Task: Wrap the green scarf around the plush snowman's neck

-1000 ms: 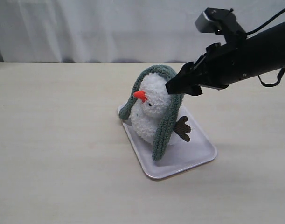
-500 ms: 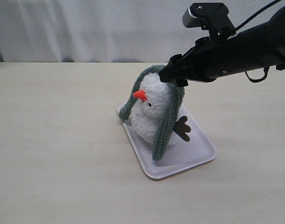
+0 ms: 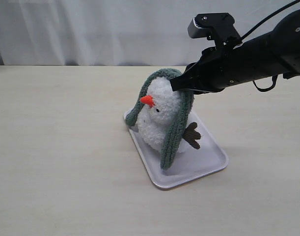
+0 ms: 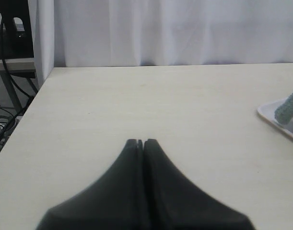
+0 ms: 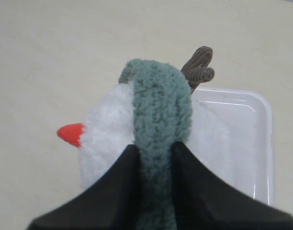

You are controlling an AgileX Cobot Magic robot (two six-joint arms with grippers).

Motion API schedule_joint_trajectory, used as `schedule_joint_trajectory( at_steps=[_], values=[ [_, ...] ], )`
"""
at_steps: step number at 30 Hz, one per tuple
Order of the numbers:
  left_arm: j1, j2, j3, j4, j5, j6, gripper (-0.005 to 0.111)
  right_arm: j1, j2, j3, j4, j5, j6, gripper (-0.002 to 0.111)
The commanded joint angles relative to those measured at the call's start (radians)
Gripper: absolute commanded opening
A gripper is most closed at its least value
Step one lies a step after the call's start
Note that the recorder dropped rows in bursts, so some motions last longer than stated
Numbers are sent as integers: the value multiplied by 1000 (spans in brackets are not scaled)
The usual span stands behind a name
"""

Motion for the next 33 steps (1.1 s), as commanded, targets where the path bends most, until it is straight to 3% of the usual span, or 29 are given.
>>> schedule_joint_trajectory(
  at_steps=[1,17,33],
  values=[
    [3,-3,3,0,-6,-6,0,2,0,-2,-4,-7,-10,5],
    [3,-3,3,0,-6,-6,0,0,-42,-6,-4,-90,8,4],
    [3,-3,3,0,-6,-6,0,-4,52,-6,-261,-78,211,4]
  ],
)
